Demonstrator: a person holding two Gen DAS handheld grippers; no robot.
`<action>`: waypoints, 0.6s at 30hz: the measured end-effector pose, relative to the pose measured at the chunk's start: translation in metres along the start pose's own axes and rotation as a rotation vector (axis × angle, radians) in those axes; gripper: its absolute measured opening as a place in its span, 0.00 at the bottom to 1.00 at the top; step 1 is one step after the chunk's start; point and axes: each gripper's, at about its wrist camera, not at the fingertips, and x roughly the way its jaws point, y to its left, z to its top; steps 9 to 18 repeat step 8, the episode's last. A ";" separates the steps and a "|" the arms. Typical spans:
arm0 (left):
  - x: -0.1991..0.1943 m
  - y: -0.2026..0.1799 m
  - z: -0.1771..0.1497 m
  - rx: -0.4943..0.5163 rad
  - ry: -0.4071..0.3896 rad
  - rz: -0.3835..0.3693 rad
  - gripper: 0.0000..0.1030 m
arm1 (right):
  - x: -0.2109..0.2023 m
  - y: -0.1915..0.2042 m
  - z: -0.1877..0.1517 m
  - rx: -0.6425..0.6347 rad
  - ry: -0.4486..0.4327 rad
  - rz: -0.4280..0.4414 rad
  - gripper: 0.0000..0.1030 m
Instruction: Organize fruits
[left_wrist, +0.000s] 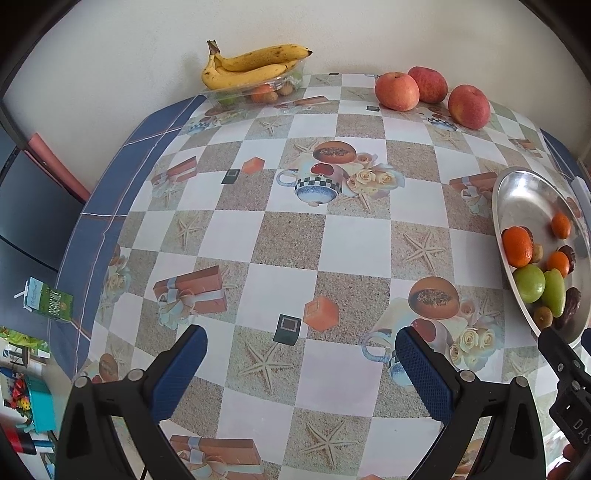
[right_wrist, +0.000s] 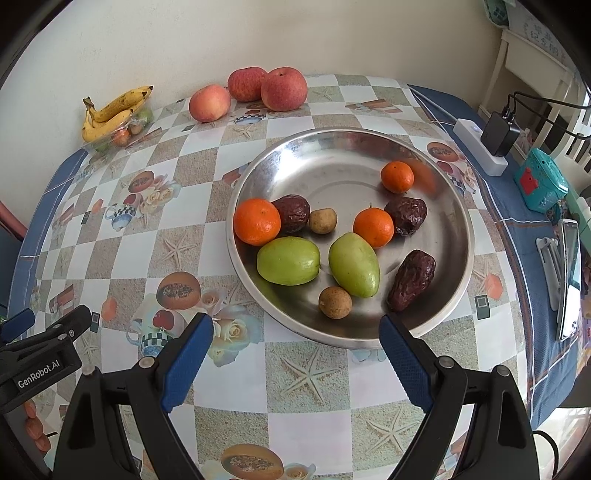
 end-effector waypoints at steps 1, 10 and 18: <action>0.000 0.000 0.000 -0.001 -0.001 0.000 1.00 | 0.000 0.000 0.000 -0.001 0.000 0.000 0.89; -0.008 0.004 0.003 -0.010 -0.046 -0.015 1.00 | 0.000 0.000 0.000 -0.001 -0.001 -0.002 0.89; -0.008 0.004 0.003 -0.010 -0.046 -0.015 1.00 | 0.000 0.000 0.000 -0.001 -0.001 -0.002 0.89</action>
